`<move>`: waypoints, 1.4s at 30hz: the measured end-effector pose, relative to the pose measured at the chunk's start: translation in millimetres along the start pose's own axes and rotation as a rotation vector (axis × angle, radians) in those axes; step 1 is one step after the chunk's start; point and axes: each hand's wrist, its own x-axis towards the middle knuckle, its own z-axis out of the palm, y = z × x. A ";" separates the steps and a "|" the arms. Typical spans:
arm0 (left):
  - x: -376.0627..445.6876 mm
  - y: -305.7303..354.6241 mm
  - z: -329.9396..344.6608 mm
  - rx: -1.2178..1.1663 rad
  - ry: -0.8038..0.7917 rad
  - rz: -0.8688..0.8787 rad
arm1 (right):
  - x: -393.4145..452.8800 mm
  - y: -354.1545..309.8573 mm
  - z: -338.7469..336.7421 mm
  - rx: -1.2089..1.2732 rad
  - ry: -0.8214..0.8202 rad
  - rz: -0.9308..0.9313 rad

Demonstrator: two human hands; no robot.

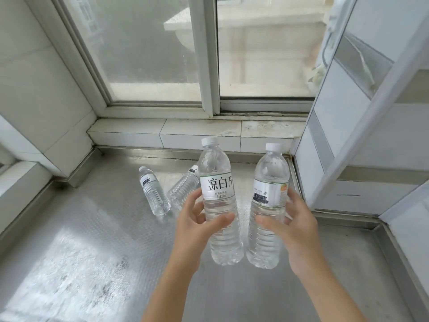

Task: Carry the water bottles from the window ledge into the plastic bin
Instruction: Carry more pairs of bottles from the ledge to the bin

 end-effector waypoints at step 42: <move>-256.9 34.2 58.8 -0.148 -0.980 -0.019 | -424.2 -86.4 -37.5 -0.202 0.908 -0.268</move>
